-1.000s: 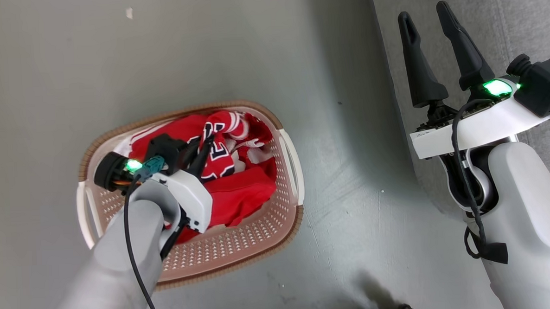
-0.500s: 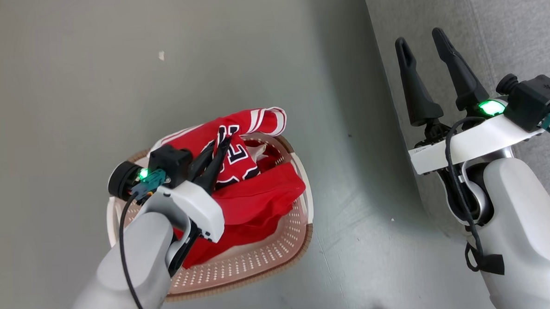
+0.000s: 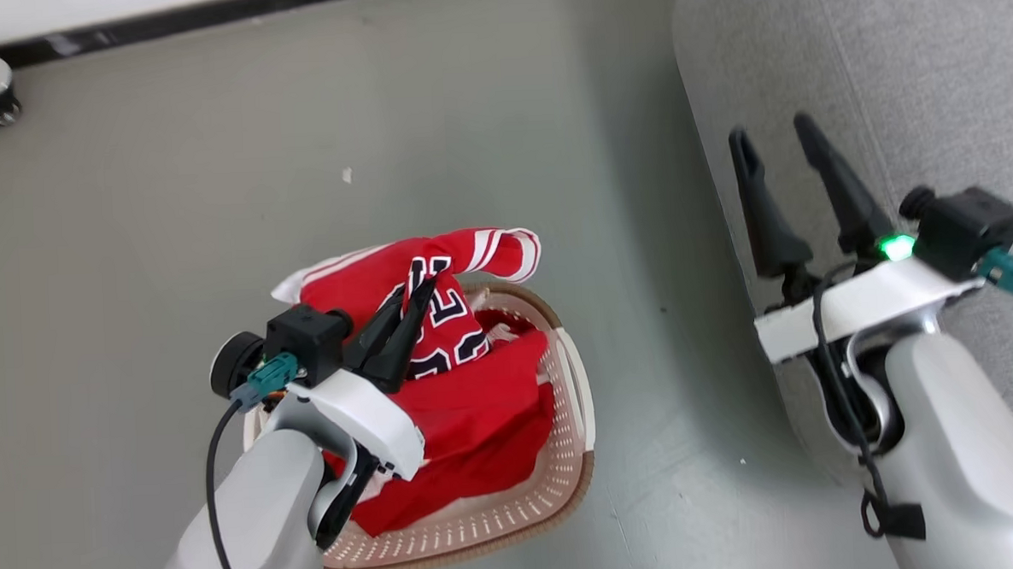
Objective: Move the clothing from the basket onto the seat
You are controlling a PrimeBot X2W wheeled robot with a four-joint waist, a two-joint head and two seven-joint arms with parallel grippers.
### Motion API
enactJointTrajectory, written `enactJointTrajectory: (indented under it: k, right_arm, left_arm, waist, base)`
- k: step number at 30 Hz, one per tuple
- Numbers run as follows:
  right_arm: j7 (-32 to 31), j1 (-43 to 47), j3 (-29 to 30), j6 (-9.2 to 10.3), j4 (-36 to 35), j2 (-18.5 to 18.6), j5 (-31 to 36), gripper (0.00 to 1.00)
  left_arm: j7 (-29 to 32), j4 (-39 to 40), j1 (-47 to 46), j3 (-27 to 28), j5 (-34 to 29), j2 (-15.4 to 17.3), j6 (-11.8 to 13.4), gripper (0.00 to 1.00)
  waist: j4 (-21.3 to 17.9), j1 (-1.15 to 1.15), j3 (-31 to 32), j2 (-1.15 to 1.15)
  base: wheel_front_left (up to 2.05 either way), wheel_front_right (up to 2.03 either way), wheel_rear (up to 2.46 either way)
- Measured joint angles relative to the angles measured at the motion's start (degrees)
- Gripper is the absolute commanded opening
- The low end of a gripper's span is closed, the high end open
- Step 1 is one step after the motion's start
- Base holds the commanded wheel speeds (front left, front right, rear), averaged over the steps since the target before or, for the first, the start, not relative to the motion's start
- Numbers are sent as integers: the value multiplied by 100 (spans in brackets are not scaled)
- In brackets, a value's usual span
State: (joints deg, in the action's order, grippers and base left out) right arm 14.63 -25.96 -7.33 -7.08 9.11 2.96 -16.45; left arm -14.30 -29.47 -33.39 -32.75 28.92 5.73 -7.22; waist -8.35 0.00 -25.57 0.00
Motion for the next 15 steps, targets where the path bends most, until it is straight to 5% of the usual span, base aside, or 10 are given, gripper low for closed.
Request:
enactJointTrajectory:
  k: [15]
  right_arm:
    - [0, 406, -221, 0, 229, 7, 98, 100]
  left_arm:
    - [0, 664, 385, 277, 20, 19, 0, 0]
  waist:
    - [212, 0, 769, 0]
  base:
    - [0, 0, 0]
